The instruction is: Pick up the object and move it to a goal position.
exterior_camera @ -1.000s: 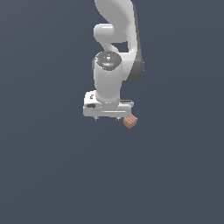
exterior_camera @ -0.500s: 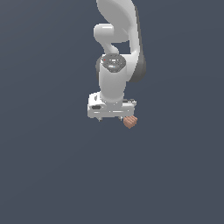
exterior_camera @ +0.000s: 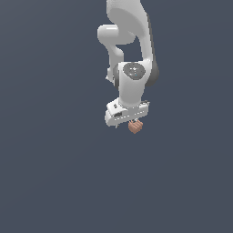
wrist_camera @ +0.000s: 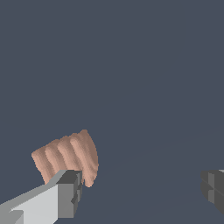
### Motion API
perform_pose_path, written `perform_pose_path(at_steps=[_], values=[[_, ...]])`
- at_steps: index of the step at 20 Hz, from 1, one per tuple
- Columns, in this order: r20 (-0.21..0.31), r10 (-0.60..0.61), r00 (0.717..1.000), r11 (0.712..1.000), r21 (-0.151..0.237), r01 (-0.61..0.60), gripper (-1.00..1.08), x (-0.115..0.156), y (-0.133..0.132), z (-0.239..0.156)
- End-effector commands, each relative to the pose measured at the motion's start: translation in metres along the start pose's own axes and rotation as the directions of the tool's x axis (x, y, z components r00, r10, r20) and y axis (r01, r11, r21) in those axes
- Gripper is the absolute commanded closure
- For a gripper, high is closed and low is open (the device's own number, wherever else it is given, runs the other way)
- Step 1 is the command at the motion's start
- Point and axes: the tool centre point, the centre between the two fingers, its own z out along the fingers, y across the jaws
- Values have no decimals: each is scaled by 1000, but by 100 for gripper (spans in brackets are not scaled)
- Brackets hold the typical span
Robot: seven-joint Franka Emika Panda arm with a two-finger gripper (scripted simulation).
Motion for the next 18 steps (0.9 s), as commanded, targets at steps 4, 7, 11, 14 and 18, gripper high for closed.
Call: perform_pose_path(at_steps=[4, 7, 11, 14, 18], values=[[-12, -177, 984, 984, 9, 177, -92, -9, -40, 19], [-18, -244, 969, 970, 12, 245, -92, -14, -56, 26], [-23, -304, 953, 953, 15, 304, -92, -19, -70, 32], [-25, -325, 945, 945, 16, 326, -92, -20, -75, 35], [-25, -324, 946, 946, 16, 324, -92, -20, -75, 35]])
